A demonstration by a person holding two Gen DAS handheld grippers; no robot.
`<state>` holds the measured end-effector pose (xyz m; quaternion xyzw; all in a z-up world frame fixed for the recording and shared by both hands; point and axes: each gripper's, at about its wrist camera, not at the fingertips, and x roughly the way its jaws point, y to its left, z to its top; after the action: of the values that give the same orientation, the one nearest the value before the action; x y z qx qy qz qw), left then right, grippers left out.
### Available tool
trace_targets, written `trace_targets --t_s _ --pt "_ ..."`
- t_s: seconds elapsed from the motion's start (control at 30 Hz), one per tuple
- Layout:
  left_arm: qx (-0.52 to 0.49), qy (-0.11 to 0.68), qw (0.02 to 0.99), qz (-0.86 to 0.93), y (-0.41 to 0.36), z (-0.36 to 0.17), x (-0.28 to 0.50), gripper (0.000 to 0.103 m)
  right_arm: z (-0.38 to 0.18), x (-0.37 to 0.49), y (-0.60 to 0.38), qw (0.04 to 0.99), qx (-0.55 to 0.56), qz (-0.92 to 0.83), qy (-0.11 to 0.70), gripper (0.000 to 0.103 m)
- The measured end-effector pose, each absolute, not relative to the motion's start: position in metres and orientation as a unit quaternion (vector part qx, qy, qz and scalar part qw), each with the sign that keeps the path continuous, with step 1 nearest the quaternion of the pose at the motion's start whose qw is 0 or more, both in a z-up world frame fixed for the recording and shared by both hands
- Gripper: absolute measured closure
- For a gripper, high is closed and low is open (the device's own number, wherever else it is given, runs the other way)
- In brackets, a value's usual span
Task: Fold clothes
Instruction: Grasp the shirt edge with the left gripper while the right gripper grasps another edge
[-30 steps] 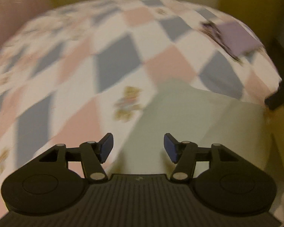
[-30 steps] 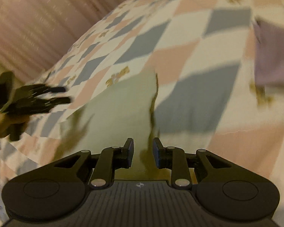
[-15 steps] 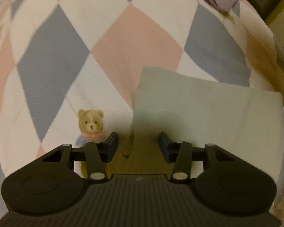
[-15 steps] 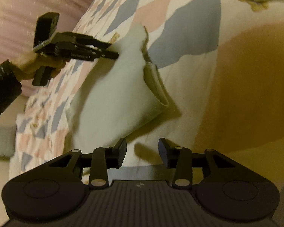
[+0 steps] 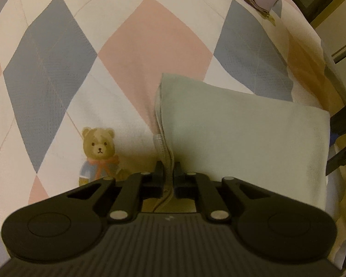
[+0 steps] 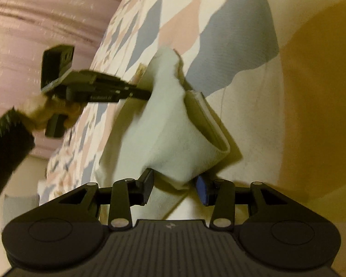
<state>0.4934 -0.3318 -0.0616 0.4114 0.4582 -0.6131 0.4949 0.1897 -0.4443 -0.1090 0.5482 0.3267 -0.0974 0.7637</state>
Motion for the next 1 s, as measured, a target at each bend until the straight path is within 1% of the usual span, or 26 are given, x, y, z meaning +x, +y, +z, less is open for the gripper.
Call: trace_targets --t_s 0.1,0.13,0.17,0.2,0.23,0.27,0.37,0.4,0.43,0.47,0.5,0.53,0.57,0.63,0.73,0.77,0.8,0.87,0.93,0.97,1.0 --pt "0.397 0.457 0.501 -0.618 -0.325 -0.060 0.496 0.098 -0.111 0.185 -0.448 0.752 0.570 -0.105 0.313 0.059" --pt "0.392 0.458 0.503 -0.620 -0.323 -0.058 0.498 0.098 -0.110 0.183 -0.449 0.745 0.581 -0.107 0.309 0.054" --pt "0.386 0.459 0.504 -0.621 -0.322 -0.055 0.500 0.098 -0.109 0.181 -0.449 0.740 0.591 -0.105 0.303 0.048" --pt "0.382 0.460 0.506 -0.621 -0.322 -0.056 0.502 0.098 -0.106 0.182 -0.449 0.741 0.593 -0.099 0.299 0.032" --pt "0.380 0.461 0.508 -0.621 -0.323 -0.056 0.501 0.098 -0.103 0.183 -0.448 0.744 0.592 -0.093 0.295 0.019" --pt "0.378 0.461 0.509 -0.621 -0.323 -0.057 0.501 0.098 -0.101 0.186 -0.448 0.747 0.590 -0.089 0.294 0.017" --pt "0.379 0.459 0.512 -0.619 -0.326 -0.058 0.499 0.098 -0.103 0.196 -0.452 0.746 0.591 -0.092 0.292 0.019" --pt "0.380 0.458 0.512 -0.619 -0.326 -0.058 0.499 0.098 -0.104 0.197 -0.454 0.743 0.595 -0.096 0.290 0.024" --pt "0.380 0.458 0.512 -0.620 -0.325 -0.057 0.499 0.098 -0.106 0.196 -0.456 0.739 0.599 -0.104 0.289 0.037" --pt "0.380 0.458 0.512 -0.620 -0.325 -0.057 0.500 0.098 -0.107 0.192 -0.458 0.737 0.601 -0.113 0.289 0.044" --pt "0.380 0.458 0.511 -0.620 -0.324 -0.057 0.500 0.098 -0.107 0.188 -0.460 0.736 0.601 -0.120 0.288 0.059" --pt "0.380 0.458 0.511 -0.620 -0.324 -0.057 0.500 0.098 -0.108 0.185 -0.462 0.735 0.600 -0.126 0.288 0.071" --pt "0.381 0.457 0.511 -0.620 -0.323 -0.057 0.501 0.098 -0.109 0.181 -0.464 0.735 0.600 -0.133 0.288 0.075" --pt "0.381 0.457 0.512 -0.619 -0.324 -0.057 0.500 0.098 -0.110 0.179 -0.466 0.737 0.598 -0.133 0.288 0.094" --pt "0.380 0.457 0.517 -0.616 -0.323 -0.058 0.498 0.098 -0.112 0.179 -0.468 0.740 0.595 -0.129 0.288 0.095" --pt "0.379 0.458 0.519 -0.615 -0.323 -0.058 0.498 0.098 -0.114 0.180 -0.468 0.739 0.595 -0.127 0.288 0.094" --pt "0.378 0.458 0.521 -0.613 -0.322 -0.058 0.498 0.098 -0.115 0.181 -0.469 0.739 0.596 -0.125 0.288 0.090" --pt "0.378 0.457 0.525 -0.611 -0.322 -0.058 0.497 0.098 -0.117 0.181 -0.471 0.738 0.599 -0.120 0.288 0.090" --pt "0.372 0.454 0.533 -0.610 -0.320 -0.056 0.496 0.101 -0.117 0.181 -0.474 0.737 0.600 -0.114 0.289 0.092" --pt "0.366 0.453 0.539 -0.609 -0.317 -0.053 0.496 0.101 -0.116 0.182 -0.476 0.738 0.599 -0.110 0.291 0.096" --pt "0.357 0.450 0.549 -0.607 -0.313 -0.049 0.496 0.101 -0.115 0.182 -0.478 0.738 0.598 -0.105 0.293 0.097"
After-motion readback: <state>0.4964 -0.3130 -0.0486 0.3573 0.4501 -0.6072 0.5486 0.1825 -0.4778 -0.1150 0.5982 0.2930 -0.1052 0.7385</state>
